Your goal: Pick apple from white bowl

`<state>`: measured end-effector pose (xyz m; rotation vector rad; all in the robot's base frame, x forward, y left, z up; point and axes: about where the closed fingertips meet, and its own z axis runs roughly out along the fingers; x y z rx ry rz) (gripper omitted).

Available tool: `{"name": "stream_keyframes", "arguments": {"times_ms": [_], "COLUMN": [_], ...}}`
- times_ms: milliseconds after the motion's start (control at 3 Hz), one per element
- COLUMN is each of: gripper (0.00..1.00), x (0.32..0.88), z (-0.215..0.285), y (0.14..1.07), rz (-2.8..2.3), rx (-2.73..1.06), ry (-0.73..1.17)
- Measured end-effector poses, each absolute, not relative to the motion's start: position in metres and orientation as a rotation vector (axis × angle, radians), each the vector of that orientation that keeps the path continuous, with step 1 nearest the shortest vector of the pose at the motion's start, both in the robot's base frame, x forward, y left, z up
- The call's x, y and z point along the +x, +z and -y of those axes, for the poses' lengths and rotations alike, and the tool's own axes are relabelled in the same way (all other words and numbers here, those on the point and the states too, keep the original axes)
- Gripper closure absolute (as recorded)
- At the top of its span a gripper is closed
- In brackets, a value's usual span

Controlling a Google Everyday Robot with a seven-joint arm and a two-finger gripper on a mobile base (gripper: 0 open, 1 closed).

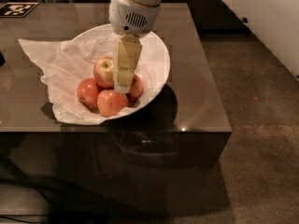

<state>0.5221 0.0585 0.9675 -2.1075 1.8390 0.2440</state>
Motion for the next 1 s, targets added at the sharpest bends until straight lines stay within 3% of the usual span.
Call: {"name": "stream_keyframes", "arguments": {"times_ms": [1000], "gripper": [0.0], "x": [0.557], "z": [-0.072], "y": [0.924], "rz": [-1.932], "rx": [-2.06], "ry": [0.431]}}
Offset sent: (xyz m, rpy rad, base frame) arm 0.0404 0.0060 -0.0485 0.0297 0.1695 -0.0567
